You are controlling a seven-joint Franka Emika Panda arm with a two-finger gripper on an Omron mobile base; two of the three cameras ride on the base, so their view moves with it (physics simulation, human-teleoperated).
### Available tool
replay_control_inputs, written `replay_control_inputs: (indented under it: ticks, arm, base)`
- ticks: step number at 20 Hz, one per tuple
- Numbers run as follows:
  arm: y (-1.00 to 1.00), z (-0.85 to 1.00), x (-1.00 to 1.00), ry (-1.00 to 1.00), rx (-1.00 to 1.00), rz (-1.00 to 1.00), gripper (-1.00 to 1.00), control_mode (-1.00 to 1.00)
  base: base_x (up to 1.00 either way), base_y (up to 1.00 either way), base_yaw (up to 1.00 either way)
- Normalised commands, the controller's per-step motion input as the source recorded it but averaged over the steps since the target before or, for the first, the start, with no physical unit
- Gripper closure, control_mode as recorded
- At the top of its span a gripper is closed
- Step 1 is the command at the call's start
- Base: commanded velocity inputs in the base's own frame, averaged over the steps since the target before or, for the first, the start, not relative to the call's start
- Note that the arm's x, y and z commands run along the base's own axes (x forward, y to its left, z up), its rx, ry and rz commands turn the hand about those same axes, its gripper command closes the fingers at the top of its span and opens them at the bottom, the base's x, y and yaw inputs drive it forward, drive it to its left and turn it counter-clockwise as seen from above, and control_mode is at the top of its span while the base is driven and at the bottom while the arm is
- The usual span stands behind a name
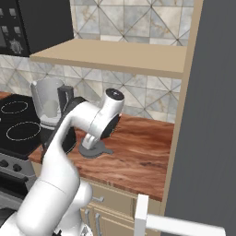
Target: Grab the lemon and lime from the fridge, place them in the blender, close the lid, and turn on the blender to create a marinade.
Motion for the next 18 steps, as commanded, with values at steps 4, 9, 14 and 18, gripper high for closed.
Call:
replay_control_inputs:
  ticks: [4,9,14,18]
  arm:
    - [-0.13,-0.47,0.38,0.0,0.0,0.23,-1.0,-1.0]
    - [-0.01,-0.4,0.46,0.0,0.0,0.13,-1.0,-1.0]
    - [0.01,-0.45,0.43,0.0,0.0,0.06,-1.0,-1.0]
    - [0.01,-0.47,0.36,0.0,0.0,0.02,-1.0,-1.0]
  base:
    - [0.0,0.0,0.0]
    - [0.0,0.0,0.0]
    - [0.0,0.0,0.0]
    - [0.0,0.0,0.0]
